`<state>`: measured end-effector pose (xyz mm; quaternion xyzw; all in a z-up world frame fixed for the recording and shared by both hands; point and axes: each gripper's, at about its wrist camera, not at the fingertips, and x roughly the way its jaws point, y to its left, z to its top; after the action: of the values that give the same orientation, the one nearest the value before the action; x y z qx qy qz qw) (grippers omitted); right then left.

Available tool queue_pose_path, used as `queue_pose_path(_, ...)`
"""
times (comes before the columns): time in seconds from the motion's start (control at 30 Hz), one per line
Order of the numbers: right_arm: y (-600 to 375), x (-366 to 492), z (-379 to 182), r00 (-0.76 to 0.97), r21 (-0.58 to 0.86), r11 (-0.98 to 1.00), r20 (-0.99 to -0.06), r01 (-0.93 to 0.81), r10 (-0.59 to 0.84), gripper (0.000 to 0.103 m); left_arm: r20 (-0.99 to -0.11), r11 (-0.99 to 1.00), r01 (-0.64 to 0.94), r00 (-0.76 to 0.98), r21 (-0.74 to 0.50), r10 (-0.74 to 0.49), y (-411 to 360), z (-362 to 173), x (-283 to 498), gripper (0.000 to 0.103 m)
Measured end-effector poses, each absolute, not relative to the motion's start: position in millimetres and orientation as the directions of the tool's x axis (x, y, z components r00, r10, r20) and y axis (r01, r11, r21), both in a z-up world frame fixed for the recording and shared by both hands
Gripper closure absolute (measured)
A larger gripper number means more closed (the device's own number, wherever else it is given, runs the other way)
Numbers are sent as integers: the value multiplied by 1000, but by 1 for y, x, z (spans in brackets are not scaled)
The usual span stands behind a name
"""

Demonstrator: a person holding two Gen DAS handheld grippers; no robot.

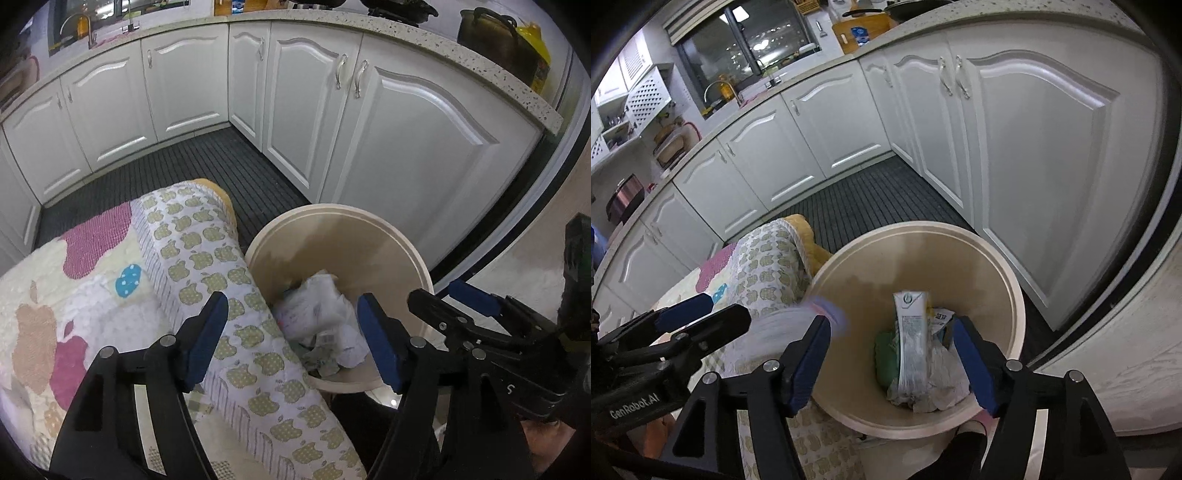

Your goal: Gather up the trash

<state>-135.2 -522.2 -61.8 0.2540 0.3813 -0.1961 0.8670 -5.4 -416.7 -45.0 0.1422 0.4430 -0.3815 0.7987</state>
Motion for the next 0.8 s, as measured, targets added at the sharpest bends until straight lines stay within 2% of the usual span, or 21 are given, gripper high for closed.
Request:
queue_pose_path(0.23,-510,-142,-61,638,297,799,-758,523,-135,36,-812,691,713,331,-118,-480,-404,-45,-6,31)
queue_pose_path(0.8,-468,-158,-22,693,237,828,-683,508,-230,31,-712,759,649,509,-52,-484,-354,-12,-30,31)
